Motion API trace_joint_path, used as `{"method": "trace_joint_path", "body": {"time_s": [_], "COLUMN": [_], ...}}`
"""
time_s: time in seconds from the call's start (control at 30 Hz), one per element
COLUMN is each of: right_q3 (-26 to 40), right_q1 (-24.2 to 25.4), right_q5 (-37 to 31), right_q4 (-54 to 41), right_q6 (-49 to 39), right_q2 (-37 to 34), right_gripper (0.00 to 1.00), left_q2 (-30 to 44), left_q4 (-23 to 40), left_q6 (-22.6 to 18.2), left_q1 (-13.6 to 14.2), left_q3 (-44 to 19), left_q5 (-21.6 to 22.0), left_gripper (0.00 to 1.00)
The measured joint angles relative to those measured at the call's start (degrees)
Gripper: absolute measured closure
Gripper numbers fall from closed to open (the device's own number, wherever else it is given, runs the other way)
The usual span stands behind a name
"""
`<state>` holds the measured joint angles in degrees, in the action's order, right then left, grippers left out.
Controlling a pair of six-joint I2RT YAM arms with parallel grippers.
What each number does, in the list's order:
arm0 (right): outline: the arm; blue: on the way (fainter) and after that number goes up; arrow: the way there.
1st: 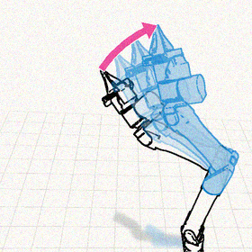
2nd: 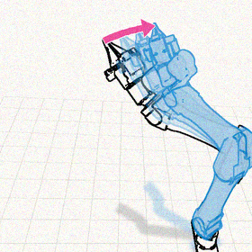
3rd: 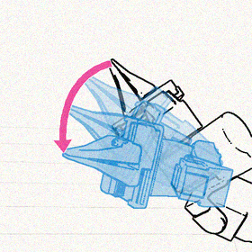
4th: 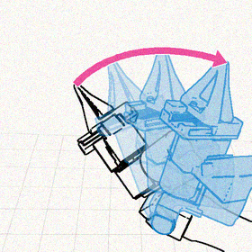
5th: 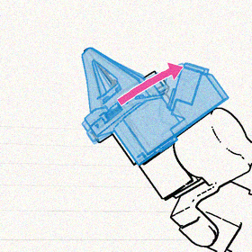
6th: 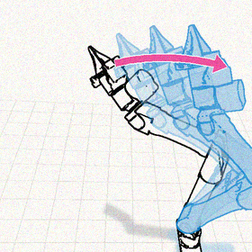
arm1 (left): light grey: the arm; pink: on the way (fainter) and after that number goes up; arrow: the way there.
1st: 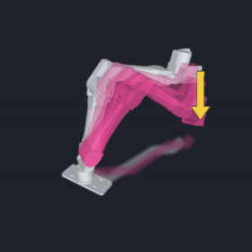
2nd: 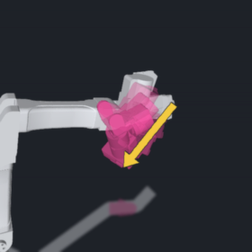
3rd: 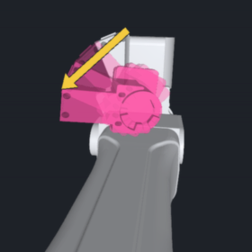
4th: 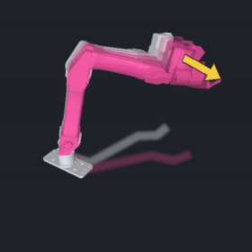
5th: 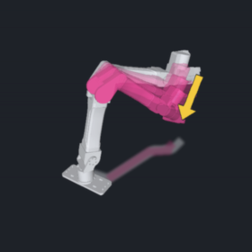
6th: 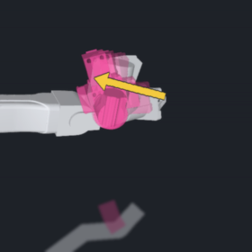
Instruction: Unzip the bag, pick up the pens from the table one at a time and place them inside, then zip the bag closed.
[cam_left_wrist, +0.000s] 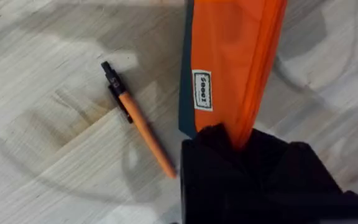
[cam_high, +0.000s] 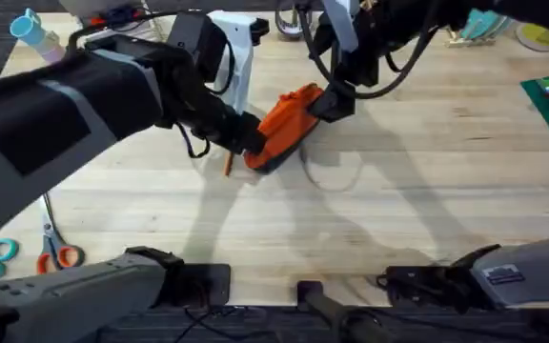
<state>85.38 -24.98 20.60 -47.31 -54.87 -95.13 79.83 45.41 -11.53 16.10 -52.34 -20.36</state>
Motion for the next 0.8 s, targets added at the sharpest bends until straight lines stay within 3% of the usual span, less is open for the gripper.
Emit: {"method": "trace_joint_path", "body": {"time_s": [0.23,0.8], "right_q3": [0.0,0.0], "right_q1": [0.14,-0.51], "right_q5": [1.56,2.16], "right_q4": [5.02,14.6], "right_q6": [-0.02,12.89], "right_q2": [-2.83,-3.54], "right_gripper": [0.004,0.005], "left_q2": [0.0,0.0], "left_q4": [-0.02,-0.02], "left_q6": [0.0,0.0], "left_q1": [0.0,0.0], "left_q3": [0.0,0.0], "left_q5": [0.0,0.0], "left_gripper": [0.959,0.959]}}
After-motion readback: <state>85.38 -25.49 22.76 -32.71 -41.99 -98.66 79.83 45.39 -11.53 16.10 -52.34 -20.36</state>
